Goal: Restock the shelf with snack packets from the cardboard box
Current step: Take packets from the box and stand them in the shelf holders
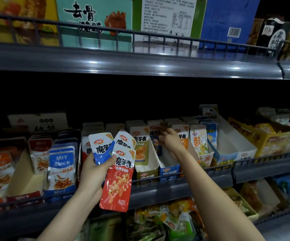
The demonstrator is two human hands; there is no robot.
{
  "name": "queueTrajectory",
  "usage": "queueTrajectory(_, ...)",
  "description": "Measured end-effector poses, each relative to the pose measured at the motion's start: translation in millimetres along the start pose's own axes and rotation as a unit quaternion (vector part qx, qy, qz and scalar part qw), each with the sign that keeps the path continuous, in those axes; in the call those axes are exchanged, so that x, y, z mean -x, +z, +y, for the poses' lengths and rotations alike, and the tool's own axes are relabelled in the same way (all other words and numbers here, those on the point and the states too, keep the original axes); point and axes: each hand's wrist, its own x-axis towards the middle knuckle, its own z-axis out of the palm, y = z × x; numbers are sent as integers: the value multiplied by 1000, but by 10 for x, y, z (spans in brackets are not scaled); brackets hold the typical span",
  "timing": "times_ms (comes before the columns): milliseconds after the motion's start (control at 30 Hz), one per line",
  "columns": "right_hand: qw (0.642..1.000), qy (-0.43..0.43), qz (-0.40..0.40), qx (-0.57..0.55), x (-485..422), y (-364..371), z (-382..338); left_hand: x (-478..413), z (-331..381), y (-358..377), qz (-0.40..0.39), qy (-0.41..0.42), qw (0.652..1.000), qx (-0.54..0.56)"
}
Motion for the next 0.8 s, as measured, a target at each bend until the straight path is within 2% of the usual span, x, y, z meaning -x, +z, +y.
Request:
queueTrajectory(133,996,12,14,-87,262,-148,-57,58,-6,4,-2,-6,1000,-4)
queueTrajectory(267,994,10,11,-107,660,-253,-166,158,5,33,-2,-14,1000,-8)
queueTrajectory(533,987,68,-129,-63,1500,129,-344,548,55,-5,-67,-36,997,4)
queueTrajectory(800,995,32,-89,-11,1733,404,-400,728,140,-134,-85,-57,994,26)
